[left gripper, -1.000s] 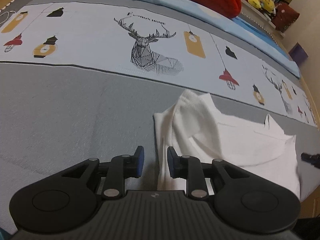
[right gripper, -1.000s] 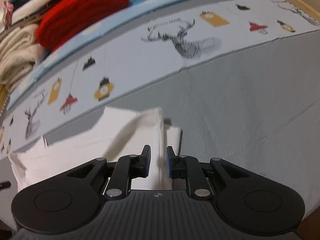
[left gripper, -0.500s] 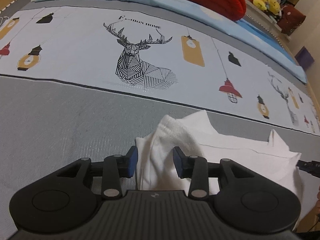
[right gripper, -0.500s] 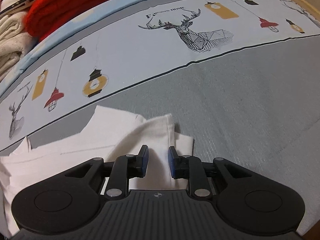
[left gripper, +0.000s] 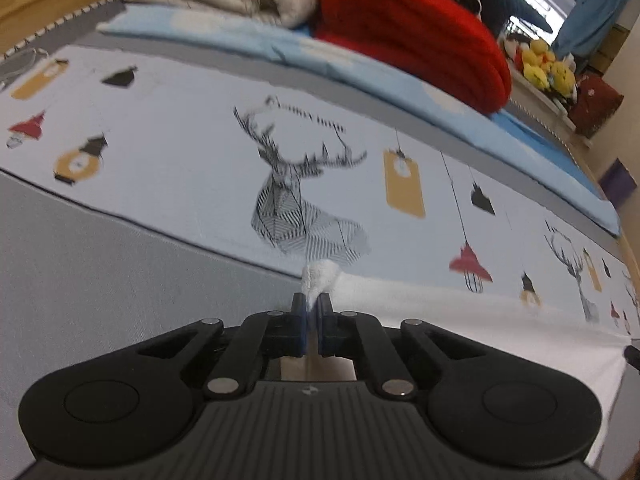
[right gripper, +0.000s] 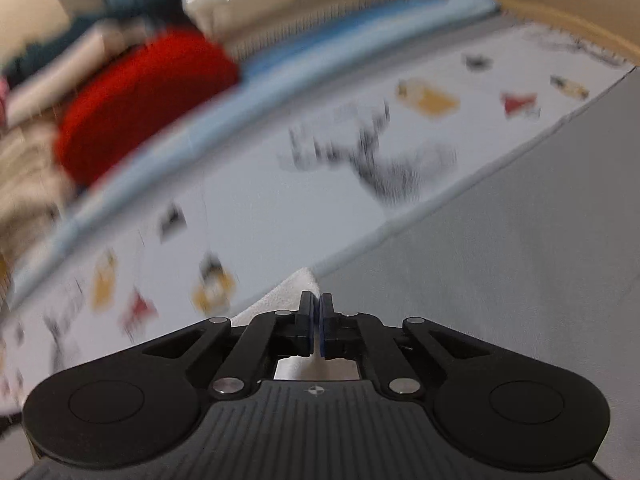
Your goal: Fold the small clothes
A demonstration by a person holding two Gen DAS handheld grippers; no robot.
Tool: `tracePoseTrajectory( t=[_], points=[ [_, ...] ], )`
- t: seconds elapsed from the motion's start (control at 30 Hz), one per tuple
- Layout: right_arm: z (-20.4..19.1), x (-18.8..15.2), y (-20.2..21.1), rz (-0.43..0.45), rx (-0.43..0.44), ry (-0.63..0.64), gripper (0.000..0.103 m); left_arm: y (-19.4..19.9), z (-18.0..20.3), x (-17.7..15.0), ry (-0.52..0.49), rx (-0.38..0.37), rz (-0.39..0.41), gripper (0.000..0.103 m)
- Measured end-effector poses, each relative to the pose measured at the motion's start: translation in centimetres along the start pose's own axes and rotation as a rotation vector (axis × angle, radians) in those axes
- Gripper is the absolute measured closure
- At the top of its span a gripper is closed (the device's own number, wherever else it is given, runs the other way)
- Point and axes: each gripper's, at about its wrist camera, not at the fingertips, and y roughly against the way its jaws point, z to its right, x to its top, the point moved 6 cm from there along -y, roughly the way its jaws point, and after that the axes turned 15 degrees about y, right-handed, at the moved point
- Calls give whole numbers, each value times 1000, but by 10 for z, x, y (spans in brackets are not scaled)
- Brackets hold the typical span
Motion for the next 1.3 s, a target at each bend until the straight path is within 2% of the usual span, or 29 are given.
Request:
tracePoseTrajectory(
  t=[0.07, 0.13, 0.17, 0.2, 0.27, 0.3, 0.33, 0.4, 0.5, 0.57, 0.7, 0.77, 0.8, 0.83, 0.87, 0.9, 0.93, 1.07, 1.17, 1.23, 1.27, 1.3],
  points=[
    [-1, 5, 2, 31, -26, 2, 102, -3, 1, 2, 1, -10, -3, 98],
    [0, 2, -5, 2, -36, -9, 102, -10, 0, 2, 14, -14, -33, 95],
    [1, -1, -10, -23, -53, -10, 101, -14, -2, 1, 24, -10, -51, 88],
    [2, -3, -15, -49, -66, -11, 99, -17, -5, 0, 29, -4, -72, 76],
    [4, -8, -22, -97, -83, -11, 94, -24, -13, -7, 37, 33, -121, 61],
    [4, -10, -24, -119, -85, -9, 82, -29, -19, -11, 42, 59, -159, 58],
    [4, -13, -26, -138, -88, -4, 67, -35, -24, -16, 59, 72, -207, 58],
    [5, -25, -32, -209, -86, 1, 56, -43, -32, -23, 107, 53, -277, 57],
    [7, -47, -42, -342, -63, -11, 53, -51, -34, -28, 158, 16, -325, 57],
    [8, -57, -45, -387, -75, -12, 51, -57, -33, -32, 157, 19, -340, 57],
    [2, -61, -46, -388, -86, 12, 49, -62, -27, -35, 111, 14, -326, 57],
    [-1, -60, -49, -388, -96, 34, 52, -63, -24, -35, 90, 7, -321, 58],
    [-2, -60, -50, -386, -99, 41, 56, -63, -22, -35, 74, 5, -315, 62],
    [-2, -59, -52, -381, -96, 42, 67, -63, -21, -35, 56, -1, -312, 66],
    [-2, -58, -53, -374, -88, 38, 73, -64, -18, -35, 39, -19, -316, 82],
    [-4, -57, -54, -367, -76, 28, 81, -64, -16, -36, 29, -35, -320, 88],
    [-3, -55, -54, -364, -71, 21, 86, -63, -15, -35, 16, -34, -312, 90],
    [-4, -48, -55, -334, -70, -21, 90, -52, -11, -18, -8, -24, -203, 92],
    [-10, -30, -50, -240, -44, -48, 92, -36, 0, 3, -28, -57, -76, 92],
    [-21, -16, -44, -152, -8, -49, 91, -27, 8, 11, -61, -55, -7, 84],
    [-28, -8, -42, -108, 6, -38, 91, -23, 11, 16, -66, -34, 35, 71],
    [-33, -5, -41, -82, 4, -27, 86, -17, 12, 20, -66, -29, 71, 47]
  ],
)
